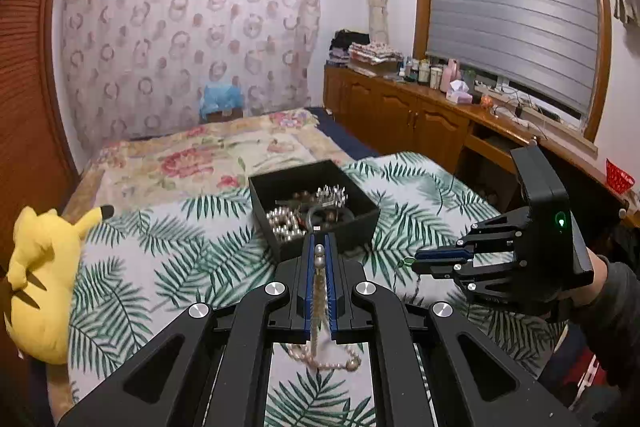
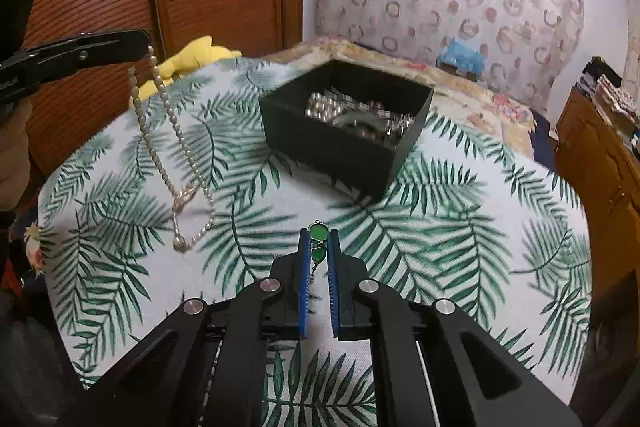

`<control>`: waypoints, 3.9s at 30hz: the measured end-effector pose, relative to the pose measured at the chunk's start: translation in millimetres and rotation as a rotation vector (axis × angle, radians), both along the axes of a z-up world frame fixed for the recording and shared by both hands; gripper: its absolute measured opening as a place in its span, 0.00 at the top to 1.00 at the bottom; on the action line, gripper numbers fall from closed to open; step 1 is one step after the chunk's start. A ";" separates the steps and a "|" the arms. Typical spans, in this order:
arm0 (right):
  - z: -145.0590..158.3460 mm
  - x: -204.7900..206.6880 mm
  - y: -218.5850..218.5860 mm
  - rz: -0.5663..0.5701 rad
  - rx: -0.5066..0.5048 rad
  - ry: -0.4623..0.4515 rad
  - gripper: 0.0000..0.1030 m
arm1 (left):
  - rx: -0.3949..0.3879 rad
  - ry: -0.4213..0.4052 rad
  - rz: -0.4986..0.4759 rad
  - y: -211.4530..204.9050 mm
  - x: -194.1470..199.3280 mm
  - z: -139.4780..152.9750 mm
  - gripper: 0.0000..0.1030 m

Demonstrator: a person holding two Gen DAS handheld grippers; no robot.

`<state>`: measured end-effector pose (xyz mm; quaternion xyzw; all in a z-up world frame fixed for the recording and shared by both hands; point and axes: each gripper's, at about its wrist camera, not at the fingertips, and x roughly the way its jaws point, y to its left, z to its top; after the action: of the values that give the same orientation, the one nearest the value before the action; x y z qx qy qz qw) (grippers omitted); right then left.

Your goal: Organize jewelry

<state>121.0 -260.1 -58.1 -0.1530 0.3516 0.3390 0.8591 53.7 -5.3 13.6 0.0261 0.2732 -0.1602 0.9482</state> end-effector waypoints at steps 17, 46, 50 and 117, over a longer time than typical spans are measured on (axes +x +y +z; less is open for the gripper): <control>52.1 13.9 -1.6 -0.016 0.041 -0.092 0.91 | 0.023 -0.064 0.023 -4.4 22.3 35.0 0.96; 57.8 95.3 23.5 -0.072 0.091 -0.039 0.91 | 0.052 -0.138 0.060 -25.7 93.1 97.4 0.96; 44.6 99.6 23.0 -0.070 0.095 -0.006 0.90 | 0.056 -0.094 0.068 -23.6 106.4 78.9 0.96; 60.2 -27.1 -34.8 -0.422 0.241 -0.235 0.03 | 0.017 -0.001 0.285 7.2 8.2 -11.5 0.08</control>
<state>93.9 -294.9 2.1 -0.0113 0.2306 0.1716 0.9577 61.9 1.9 2.1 -0.0048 0.2751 -0.0218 0.9612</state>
